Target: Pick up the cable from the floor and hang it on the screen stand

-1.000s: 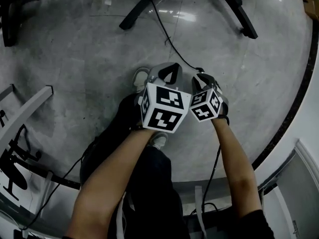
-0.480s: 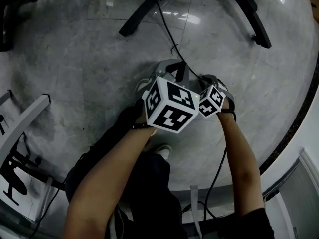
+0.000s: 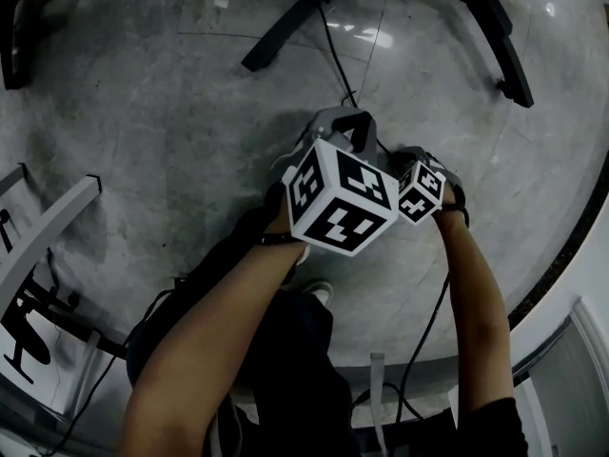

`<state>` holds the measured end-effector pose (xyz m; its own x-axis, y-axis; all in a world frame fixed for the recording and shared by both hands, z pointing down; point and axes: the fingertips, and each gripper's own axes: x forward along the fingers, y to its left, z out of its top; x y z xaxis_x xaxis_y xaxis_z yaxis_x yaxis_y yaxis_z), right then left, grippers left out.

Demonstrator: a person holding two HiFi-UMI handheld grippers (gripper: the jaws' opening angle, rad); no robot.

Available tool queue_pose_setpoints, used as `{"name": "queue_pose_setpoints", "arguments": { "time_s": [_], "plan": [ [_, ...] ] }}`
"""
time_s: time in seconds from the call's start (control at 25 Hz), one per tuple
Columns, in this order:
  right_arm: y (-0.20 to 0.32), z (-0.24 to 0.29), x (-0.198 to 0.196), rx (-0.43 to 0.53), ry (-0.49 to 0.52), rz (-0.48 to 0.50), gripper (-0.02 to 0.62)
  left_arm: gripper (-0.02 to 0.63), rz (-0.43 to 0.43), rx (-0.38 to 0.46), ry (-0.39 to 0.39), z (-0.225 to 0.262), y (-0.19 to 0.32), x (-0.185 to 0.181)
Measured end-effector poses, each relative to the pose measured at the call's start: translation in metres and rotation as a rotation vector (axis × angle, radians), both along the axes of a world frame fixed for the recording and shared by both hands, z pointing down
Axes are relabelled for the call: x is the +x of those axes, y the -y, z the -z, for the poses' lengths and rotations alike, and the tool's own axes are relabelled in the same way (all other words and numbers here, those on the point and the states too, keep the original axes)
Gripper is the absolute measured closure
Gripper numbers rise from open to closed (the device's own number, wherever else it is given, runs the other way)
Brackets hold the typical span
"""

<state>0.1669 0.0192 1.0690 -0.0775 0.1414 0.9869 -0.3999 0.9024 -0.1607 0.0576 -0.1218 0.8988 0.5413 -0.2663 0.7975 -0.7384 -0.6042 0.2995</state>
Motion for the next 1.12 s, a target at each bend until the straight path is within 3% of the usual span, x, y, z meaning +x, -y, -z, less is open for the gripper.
{"name": "queue_pose_setpoints", "arguments": {
  "time_s": [0.24, 0.56, 0.88, 1.12],
  "plan": [
    [0.000, -0.002, 0.000, 0.006, -0.043, 0.021, 0.580, 0.606, -0.015, -0.001, 0.013, -0.002, -0.005, -0.001],
    [0.002, 0.001, 0.000, 0.079, -0.110, -0.064, 0.580, 0.606, 0.003, -0.001, 0.013, 0.006, -0.015, -0.007],
    [0.012, 0.060, -0.021, 0.233, -0.016, -0.117, 0.580, 0.606, 0.106, -0.024, -0.010, 0.034, -0.043, -0.011],
    [0.019, 0.129, -0.029, 0.356, 0.063, -0.060, 0.580, 0.606, 0.128, 0.002, -0.023, 0.082, -0.064, -0.020]
  ]
}}
